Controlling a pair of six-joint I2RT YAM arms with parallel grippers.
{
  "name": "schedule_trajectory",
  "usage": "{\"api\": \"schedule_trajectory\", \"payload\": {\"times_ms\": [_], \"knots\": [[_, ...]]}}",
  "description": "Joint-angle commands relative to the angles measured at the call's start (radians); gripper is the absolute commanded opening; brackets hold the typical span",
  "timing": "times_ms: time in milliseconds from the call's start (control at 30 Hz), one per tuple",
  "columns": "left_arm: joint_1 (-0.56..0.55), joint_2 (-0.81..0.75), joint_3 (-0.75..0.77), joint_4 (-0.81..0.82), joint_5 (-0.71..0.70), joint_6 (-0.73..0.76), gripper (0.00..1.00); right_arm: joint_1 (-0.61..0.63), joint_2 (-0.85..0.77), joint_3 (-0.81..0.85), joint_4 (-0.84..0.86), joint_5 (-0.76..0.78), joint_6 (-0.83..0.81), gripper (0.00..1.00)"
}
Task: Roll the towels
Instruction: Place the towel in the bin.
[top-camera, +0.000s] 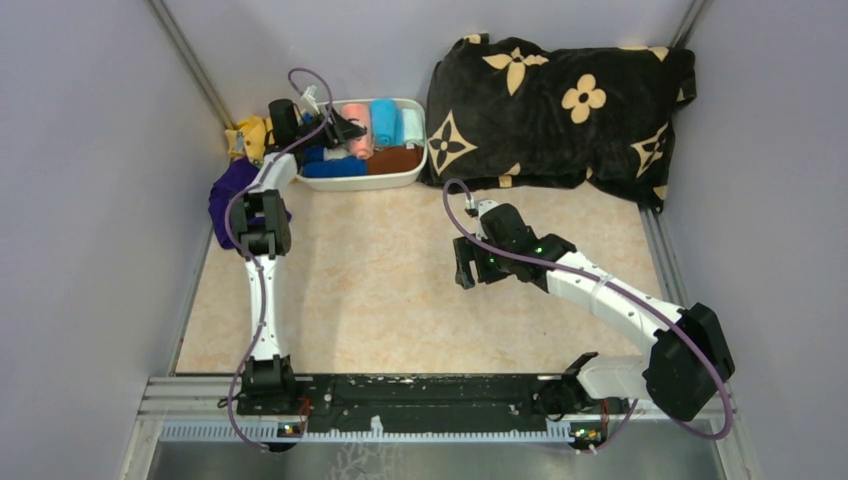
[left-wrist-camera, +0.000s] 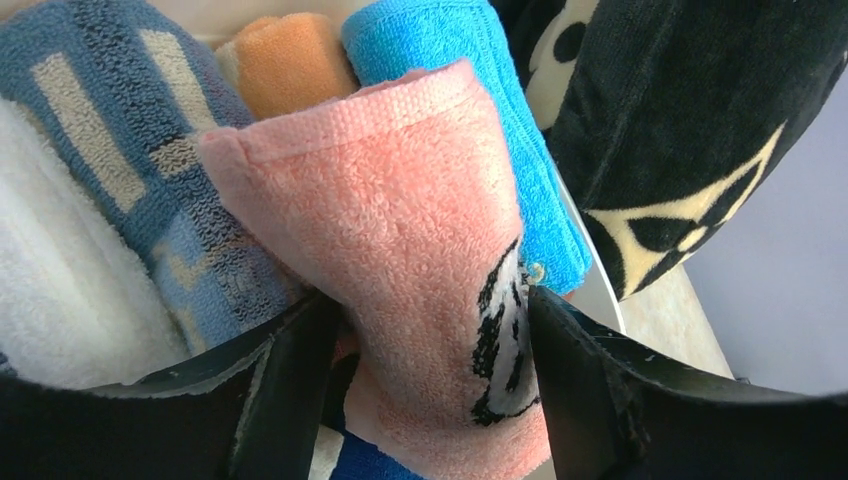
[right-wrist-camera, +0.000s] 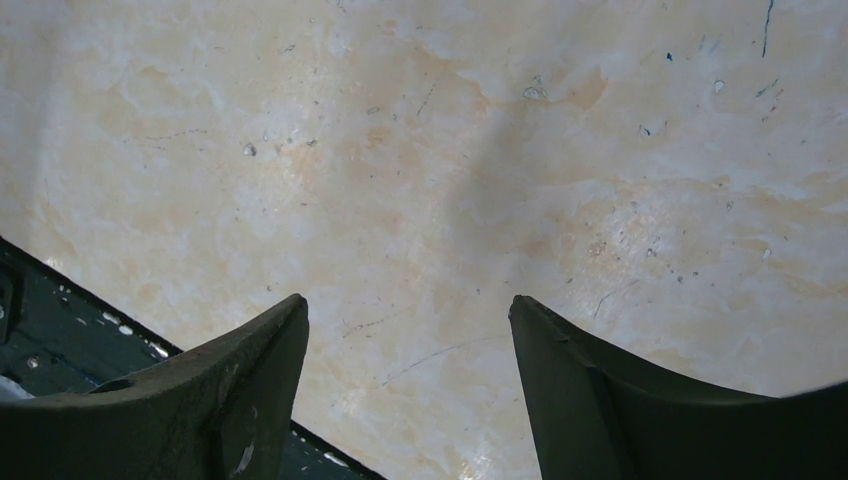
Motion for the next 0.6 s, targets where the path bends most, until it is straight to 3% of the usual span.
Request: {"api": "schedule_trajectory", "payload": {"times_ms": [0,67,167,400,567], "knots": [[0.008,-0.051,-0.049,0.050,-0.117,0.029,0.78,-0.010,-0.006,0.047,0.023,-0.007,0.010,0.73],[0.010,-0.068,-0.070,0.063,-0.123,0.020,0.83,-0.010,-0.012,0.047,0.023,-0.006,0.011,0.74],[0.013,-0.102,-0.107,0.088,-0.124,0.003,0.99,-0.010,-0.020,0.037,0.023,-0.005,0.014,0.73],[0.026,-0.181,-0.188,0.159,-0.149,-0.046,0.99,-0.010,-0.045,0.026,0.025,-0.004,0.020,0.73],[0.030,-0.244,-0.240,0.118,-0.228,-0.022,0.99,-0.009,-0.065,0.017,0.022,0.001,0.019,0.73]]}}
